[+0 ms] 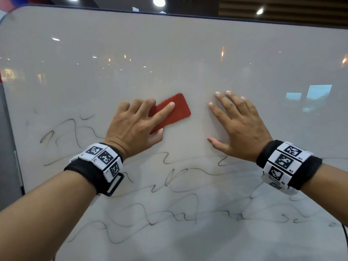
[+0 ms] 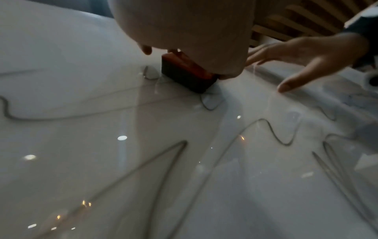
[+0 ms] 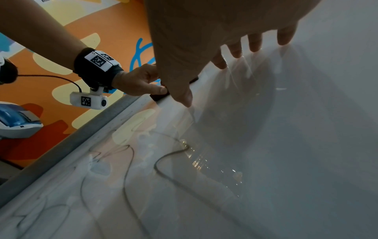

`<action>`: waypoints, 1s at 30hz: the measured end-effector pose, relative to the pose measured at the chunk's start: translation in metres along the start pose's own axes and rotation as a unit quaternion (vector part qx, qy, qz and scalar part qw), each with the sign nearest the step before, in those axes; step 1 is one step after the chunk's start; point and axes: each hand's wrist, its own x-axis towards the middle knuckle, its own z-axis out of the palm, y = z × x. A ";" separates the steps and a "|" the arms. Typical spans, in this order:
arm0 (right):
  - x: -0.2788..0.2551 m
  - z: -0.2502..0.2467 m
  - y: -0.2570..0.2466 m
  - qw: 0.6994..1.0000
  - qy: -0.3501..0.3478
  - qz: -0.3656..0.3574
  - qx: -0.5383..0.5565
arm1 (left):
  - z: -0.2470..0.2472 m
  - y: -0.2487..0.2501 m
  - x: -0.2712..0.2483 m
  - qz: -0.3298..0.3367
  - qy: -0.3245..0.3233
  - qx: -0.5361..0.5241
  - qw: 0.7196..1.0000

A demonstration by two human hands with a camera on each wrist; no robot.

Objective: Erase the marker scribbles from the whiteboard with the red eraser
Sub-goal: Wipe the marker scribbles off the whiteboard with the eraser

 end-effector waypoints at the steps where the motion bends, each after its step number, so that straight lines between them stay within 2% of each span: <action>1: 0.001 0.000 -0.001 1.000 0.000 0.001 0.001 | 0.000 0.002 0.001 -0.037 0.004 0.000 0.999; 3: 0.003 -0.001 -0.005 1.000 -0.003 0.000 0.001 | -0.001 0.008 0.001 -0.066 0.006 -0.014 0.998; 4: 0.004 -0.001 -0.007 1.000 -0.005 -0.003 0.000 | 0.000 0.012 -0.001 -0.040 0.006 -0.023 0.999; 7: 0.009 -0.001 -0.013 1.000 -0.008 -0.012 -0.002 | 0.005 0.018 -0.010 0.102 -0.007 -0.029 0.994; 8: 0.011 -0.001 -0.014 1.000 -0.008 -0.015 -0.003 | 0.005 0.015 -0.011 0.114 -0.005 -0.028 0.993; 10: 0.015 -0.002 -0.017 1.000 -0.009 -0.021 -0.003 | 0.006 0.006 -0.009 0.063 0.010 -0.018 0.998; 13: 0.021 -0.003 -0.019 1.000 -0.014 -0.026 0.002 | 0.003 0.003 -0.007 -0.101 0.017 -0.022 0.994; 14: 0.023 -0.004 -0.020 1.000 -0.014 -0.027 0.003 | 0.003 0.007 -0.007 -0.128 0.019 -0.027 0.991; 15: 0.026 -0.005 -0.021 0.999 -0.015 -0.028 0.005 | 0.003 0.013 -0.010 -0.116 0.018 -0.032 0.993; 18: 0.028 -0.006 -0.024 0.999 -0.016 -0.034 0.009 | 0.008 0.020 -0.023 0.069 -0.006 -0.035 0.997; 19: 0.028 -0.005 -0.024 0.999 -0.017 -0.039 0.008 | 0.007 0.015 -0.024 0.099 -0.013 -0.034 0.994; 20: 0.029 -0.005 -0.023 0.999 -0.019 -0.043 0.007 | 0.006 0.010 -0.023 0.099 -0.013 -0.029 0.995; 21: 0.029 -0.005 -0.022 0.999 -0.021 -0.045 0.006 | 0.005 0.006 -0.023 0.075 -0.008 -0.019 0.997; 25: 0.030 -0.005 -0.023 0.999 -0.021 -0.044 0.013 | 0.001 0.002 -0.023 -0.109 -0.007 0.007 0.994; 26: 0.031 -0.005 -0.024 0.999 -0.026 -0.045 0.012 | 0.001 0.003 -0.023 -0.124 -0.010 0.003 0.992; 27: 0.032 -0.006 -0.025 0.998 -0.031 -0.043 0.014 | 0.001 0.006 -0.025 -0.111 -0.011 -0.001 0.994; 30: 0.031 -0.008 -0.027 0.998 -0.038 -0.037 0.015 | 0.004 0.004 -0.031 0.041 -0.013 -0.002 0.999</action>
